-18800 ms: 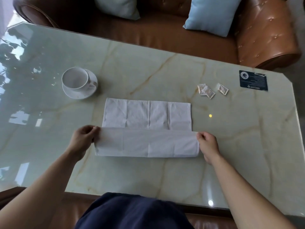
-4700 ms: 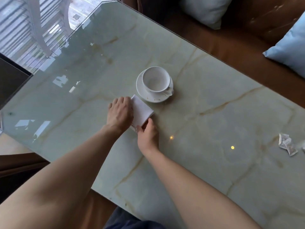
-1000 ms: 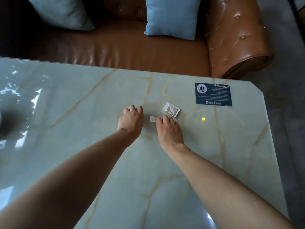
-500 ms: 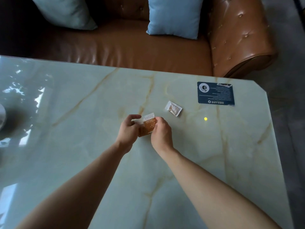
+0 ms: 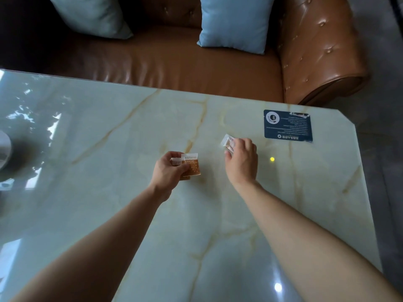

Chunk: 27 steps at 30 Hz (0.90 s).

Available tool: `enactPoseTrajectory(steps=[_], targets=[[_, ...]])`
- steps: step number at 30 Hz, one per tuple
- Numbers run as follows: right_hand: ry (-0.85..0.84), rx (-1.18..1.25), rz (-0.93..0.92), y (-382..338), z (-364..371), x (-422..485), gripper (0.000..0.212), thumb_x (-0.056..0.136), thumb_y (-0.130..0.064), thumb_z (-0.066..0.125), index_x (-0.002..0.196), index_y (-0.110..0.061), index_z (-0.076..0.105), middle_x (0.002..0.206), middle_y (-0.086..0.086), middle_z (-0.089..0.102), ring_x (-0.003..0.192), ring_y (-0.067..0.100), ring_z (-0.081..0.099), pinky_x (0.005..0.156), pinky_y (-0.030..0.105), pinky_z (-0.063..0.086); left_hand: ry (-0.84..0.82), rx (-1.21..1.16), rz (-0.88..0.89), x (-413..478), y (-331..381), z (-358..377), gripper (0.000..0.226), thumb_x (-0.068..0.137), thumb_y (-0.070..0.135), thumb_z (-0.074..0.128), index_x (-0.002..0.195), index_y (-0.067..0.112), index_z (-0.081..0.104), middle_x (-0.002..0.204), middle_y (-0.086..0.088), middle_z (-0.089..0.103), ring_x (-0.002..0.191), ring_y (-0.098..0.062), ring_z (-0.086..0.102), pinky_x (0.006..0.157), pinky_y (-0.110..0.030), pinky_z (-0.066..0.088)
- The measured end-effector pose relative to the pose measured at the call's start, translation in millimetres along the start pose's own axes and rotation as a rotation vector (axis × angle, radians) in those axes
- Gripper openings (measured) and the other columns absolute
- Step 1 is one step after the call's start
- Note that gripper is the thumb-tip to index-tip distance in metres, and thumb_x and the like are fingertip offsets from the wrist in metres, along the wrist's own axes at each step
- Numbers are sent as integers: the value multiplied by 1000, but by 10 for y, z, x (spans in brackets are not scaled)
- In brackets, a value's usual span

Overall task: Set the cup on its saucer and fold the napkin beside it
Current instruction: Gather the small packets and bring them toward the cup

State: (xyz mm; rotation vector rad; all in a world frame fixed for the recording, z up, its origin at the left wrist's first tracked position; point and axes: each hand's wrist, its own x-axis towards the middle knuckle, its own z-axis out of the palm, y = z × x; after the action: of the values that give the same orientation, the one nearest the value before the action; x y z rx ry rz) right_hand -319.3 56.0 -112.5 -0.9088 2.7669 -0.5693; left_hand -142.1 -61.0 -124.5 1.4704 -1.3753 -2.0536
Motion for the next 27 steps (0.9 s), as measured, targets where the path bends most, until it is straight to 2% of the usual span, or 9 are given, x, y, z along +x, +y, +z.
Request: enactPoseTrajectory(steps=[2,4,8,12,14,18,21,24,27], targets=[[-122,29,-21,91,-7,128,37,85,-20,71,119,-10,61,120,11,56,112,33,49,95,41,43,5,12,-2,-6,9,-97,27,87,-6,68,107,11,63,99,-16,72,79,-27,76,63,-34,60],[-177,18,-70,130,3,181,32,84,-18,71,114,-8,63,114,13,57,109,34,49,94,40,42,9,19,-2,-13,20,-196,29,86,-8,68,107,11,63,100,-16,71,79,-26,76,65,-35,61],[-179,-128,-151,88,2,142,14,92,-20,60,101,-9,61,106,13,57,104,34,50,89,42,44,23,4,-2,-26,10,-331,29,87,-10,66,108,9,62,98,-16,70,75,-25,76,63,-35,60],[-124,-240,-208,36,17,27,16,98,-13,48,108,-7,58,103,17,65,100,38,58,80,43,44,48,-23,-2,-58,-14,-415,28,87,-11,65,105,10,63,95,-16,70,73,-25,76,63,-36,61],[-88,-119,-143,-20,18,-38,16,97,-8,47,109,-1,56,101,21,66,95,40,60,75,43,45,49,-30,0,-78,-24,-460,28,87,-11,65,104,11,63,95,-15,70,73,-25,76,64,-36,61],[-72,239,49,-259,18,-204,20,102,-14,41,110,-2,54,103,19,68,90,38,62,70,40,47,41,-36,3,-112,-34,-584,27,87,-11,65,104,10,63,97,-17,70,76,-27,75,67,-39,62],[-73,352,101,-476,67,-328,18,102,-14,41,107,-4,56,100,15,69,80,30,60,63,29,37,45,-26,9,-133,-22,-731,28,86,-11,65,105,10,63,98,-17,70,75,-26,75,67,-39,63],[-92,417,130,-737,150,-437,19,101,-10,42,112,-5,56,104,12,68,92,30,61,69,27,39,42,-20,16,-144,17,-958,28,86,-10,66,107,9,63,98,-17,70,75,-26,76,63,-35,61],[-110,456,126,-1061,251,-542,26,100,-7,41,122,-7,55,113,12,66,102,29,61,81,30,46,52,-14,22,-131,80,-1265,28,86,-10,66,107,10,63,99,-18,71,77,-27,76,65,-37,61]])
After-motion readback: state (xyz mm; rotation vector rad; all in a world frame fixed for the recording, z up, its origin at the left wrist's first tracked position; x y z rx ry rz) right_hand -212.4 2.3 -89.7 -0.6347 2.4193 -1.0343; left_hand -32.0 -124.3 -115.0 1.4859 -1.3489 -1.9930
